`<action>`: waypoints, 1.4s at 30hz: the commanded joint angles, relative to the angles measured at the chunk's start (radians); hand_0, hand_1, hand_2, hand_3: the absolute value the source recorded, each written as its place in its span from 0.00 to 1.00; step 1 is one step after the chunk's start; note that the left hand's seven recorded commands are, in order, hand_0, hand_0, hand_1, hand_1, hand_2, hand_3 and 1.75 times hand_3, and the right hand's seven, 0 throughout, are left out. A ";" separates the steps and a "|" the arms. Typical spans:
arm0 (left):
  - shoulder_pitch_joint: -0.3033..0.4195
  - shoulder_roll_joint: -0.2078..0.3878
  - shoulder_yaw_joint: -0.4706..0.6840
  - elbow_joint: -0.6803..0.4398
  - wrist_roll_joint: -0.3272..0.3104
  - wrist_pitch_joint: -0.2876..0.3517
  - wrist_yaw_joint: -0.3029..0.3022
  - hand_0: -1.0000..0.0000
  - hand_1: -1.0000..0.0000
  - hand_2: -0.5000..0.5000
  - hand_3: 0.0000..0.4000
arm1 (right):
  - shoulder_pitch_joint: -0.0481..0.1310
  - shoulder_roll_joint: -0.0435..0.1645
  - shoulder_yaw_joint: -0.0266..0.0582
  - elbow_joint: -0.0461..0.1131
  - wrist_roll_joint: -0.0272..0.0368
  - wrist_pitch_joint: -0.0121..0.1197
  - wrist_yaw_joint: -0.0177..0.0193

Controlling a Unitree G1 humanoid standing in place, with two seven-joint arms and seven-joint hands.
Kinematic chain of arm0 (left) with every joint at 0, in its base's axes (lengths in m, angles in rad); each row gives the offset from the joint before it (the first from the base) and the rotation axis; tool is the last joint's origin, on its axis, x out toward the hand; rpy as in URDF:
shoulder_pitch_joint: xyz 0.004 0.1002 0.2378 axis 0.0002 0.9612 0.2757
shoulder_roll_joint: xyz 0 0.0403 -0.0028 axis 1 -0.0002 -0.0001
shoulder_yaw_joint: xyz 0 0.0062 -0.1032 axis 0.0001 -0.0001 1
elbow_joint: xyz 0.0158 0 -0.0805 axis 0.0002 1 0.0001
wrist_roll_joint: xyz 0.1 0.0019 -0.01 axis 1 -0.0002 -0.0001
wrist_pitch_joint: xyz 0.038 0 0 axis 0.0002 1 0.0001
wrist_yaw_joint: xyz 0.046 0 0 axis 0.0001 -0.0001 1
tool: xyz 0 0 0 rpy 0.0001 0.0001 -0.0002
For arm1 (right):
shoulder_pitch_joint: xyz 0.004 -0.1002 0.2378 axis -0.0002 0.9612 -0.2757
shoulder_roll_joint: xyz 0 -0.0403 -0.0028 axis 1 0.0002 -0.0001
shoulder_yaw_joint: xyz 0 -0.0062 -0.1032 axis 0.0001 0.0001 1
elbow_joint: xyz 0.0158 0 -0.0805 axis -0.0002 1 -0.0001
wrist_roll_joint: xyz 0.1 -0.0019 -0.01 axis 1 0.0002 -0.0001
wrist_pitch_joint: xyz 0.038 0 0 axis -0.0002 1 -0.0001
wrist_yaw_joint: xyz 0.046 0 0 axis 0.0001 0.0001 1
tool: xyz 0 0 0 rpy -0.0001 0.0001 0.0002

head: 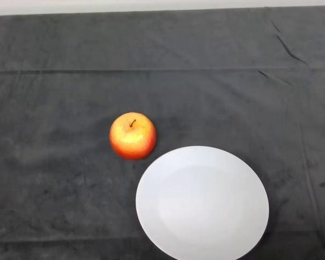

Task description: Move the apple to the plate

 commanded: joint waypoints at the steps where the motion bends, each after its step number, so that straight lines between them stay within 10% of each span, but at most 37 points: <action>1: 0.000 0.002 -0.010 -0.058 0.035 0.018 0.008 1.00 1.00 0.50 0.00 | 0.000 -0.016 -0.0207 0.010 0.0149 -0.006 0.0060; 42: 0.078 -0.060 -0.149 -0.605 0.092 0.404 -0.014 1.00 1.00 0.50 0.00 | 0.004 -0.011 -0.0185 -0.003 0.0143 -0.006 0.0013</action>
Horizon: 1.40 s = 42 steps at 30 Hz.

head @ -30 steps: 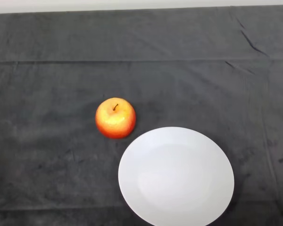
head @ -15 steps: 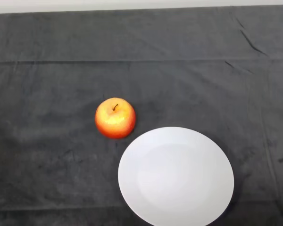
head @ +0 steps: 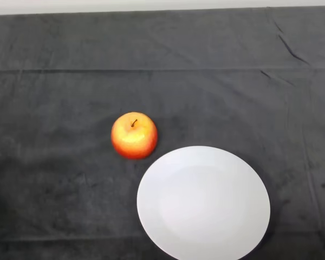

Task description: Move the apple to the plate

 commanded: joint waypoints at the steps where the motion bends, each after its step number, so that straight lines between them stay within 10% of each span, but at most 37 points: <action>1: 0.027 0.005 -0.017 -0.063 0.027 0.025 -0.012 1.00 1.00 0.50 0.00 | 0.004 -0.010 -0.0187 -0.003 0.0143 -0.006 0.0012; 42: -0.069 -0.019 -0.303 -0.259 0.090 0.261 -0.088 1.00 1.00 0.50 0.00 | 0.007 -0.008 -0.0174 -0.010 0.0151 -0.006 -0.0022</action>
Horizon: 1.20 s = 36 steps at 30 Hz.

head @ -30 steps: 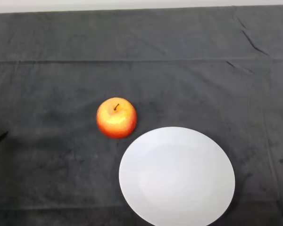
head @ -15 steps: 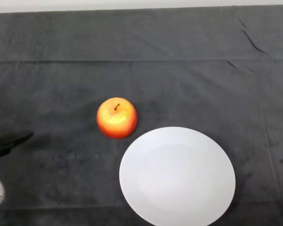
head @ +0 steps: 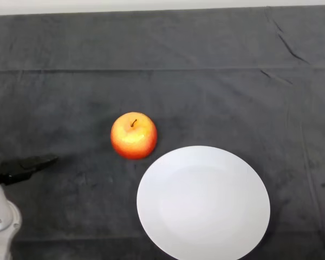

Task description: Move the apple to the plate

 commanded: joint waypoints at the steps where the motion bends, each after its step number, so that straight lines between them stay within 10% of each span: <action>1: -0.052 -0.003 -0.024 -0.054 0.020 0.018 -0.012 1.00 1.00 0.50 0.00 | 0.007 -0.008 -0.0173 -0.010 0.0151 -0.006 -0.0022; 36: -0.281 -0.055 -0.292 0.198 0.025 0.020 -0.099 1.00 1.00 0.50 0.00 | 0.007 -0.008 -0.0171 -0.011 0.0160 -0.005 -0.0026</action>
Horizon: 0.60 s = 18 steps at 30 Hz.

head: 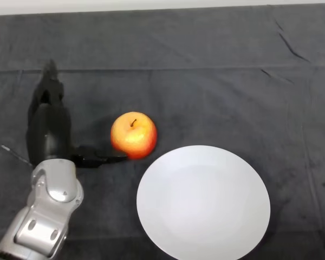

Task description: Move the apple to the plate

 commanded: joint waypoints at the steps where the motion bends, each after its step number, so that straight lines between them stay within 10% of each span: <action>1: -0.058 -0.005 -0.013 0.048 0.007 -0.027 -0.011 1.00 1.00 0.50 0.00 | 0.007 -0.008 -0.0175 -0.010 0.0160 -0.005 -0.0025; 18: -0.198 -0.074 -0.138 0.211 -0.042 -0.047 -0.008 1.00 1.00 0.50 0.00 | 0.006 -0.009 -0.0178 -0.008 0.0164 -0.005 -0.0018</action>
